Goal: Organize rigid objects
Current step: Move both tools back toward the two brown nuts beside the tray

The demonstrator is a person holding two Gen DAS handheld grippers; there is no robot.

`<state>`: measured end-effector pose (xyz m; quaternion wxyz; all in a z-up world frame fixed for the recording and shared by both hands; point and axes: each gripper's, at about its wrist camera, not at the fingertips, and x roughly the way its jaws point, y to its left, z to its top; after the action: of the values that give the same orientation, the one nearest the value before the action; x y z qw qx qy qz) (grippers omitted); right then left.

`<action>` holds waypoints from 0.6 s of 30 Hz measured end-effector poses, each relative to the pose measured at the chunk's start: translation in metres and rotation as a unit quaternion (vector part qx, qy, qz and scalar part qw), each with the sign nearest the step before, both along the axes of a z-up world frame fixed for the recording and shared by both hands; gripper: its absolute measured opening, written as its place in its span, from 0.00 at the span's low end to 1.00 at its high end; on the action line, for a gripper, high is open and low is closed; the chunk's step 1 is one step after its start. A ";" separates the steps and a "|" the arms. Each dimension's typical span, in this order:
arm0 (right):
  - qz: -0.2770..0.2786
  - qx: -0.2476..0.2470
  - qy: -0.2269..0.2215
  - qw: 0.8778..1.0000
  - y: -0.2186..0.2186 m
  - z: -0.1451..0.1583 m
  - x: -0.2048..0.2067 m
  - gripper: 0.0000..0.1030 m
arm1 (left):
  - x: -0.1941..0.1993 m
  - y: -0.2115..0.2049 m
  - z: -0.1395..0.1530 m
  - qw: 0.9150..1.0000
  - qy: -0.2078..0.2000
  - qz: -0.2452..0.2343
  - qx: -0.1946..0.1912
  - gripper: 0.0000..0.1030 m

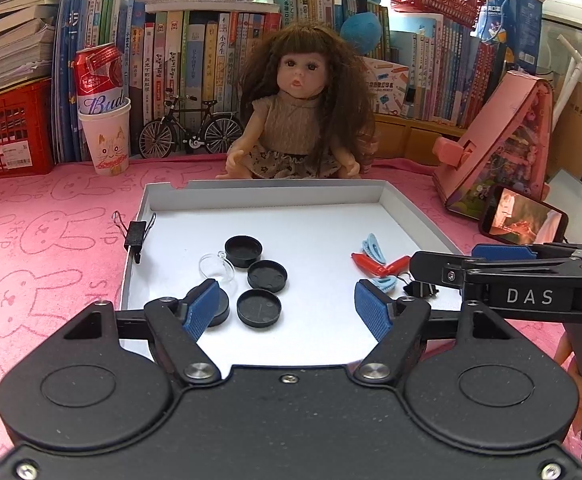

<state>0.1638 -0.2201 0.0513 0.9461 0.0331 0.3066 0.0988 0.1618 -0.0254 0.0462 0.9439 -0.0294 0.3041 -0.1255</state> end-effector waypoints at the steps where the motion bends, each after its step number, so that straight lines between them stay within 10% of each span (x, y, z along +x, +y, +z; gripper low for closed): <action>1: 0.001 -0.002 -0.003 1.000 0.000 0.001 -0.003 0.85 | -0.003 0.000 0.001 1.000 -0.002 -0.003 0.000 0.71; 18: 0.015 -0.006 -0.041 0.999 -0.005 0.007 -0.042 0.86 | -0.052 -0.001 0.006 0.999 -0.023 -0.037 0.011 0.71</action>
<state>0.1216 -0.2254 0.0584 0.9564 0.0190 0.2688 0.1126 0.1099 -0.0266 0.0522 0.9457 -0.0051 0.2844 -0.1574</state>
